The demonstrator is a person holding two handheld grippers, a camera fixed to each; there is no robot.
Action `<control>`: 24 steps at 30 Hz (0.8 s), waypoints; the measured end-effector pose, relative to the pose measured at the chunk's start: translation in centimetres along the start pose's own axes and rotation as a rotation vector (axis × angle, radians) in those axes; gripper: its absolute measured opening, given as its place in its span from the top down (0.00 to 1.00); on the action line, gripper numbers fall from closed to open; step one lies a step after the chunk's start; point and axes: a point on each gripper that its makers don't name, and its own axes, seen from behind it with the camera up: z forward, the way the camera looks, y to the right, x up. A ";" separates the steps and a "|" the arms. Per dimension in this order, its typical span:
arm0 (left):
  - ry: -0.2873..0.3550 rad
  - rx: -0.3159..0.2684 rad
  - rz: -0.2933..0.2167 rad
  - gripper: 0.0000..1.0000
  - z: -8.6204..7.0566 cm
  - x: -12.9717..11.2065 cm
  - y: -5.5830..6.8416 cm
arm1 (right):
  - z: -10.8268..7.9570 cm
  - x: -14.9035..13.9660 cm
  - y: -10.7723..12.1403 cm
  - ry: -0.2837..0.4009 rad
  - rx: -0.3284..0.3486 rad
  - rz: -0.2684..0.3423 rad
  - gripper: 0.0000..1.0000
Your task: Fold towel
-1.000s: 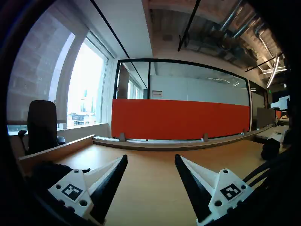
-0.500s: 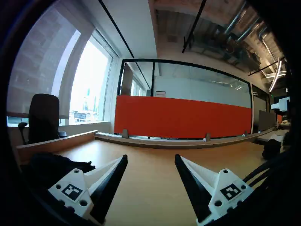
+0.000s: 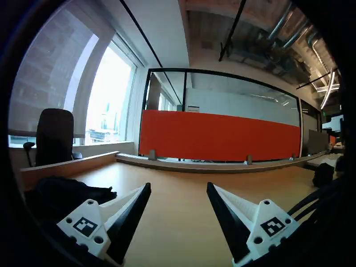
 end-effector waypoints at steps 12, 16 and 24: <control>-0.019 0.008 0.014 0.07 0.0 -0.9 -0.1 | 0.1 -0.1 0.2 -0.002 -0.005 -0.004 0.03; -0.031 0.012 0.019 0.07 0.2 -1.2 0.0 | 0.2 0.3 0.0 -0.001 -0.001 -0.008 0.03; -0.046 0.004 0.050 0.07 0.2 -1.7 0.5 | 0.4 0.6 0.1 0.001 -0.003 -0.006 0.03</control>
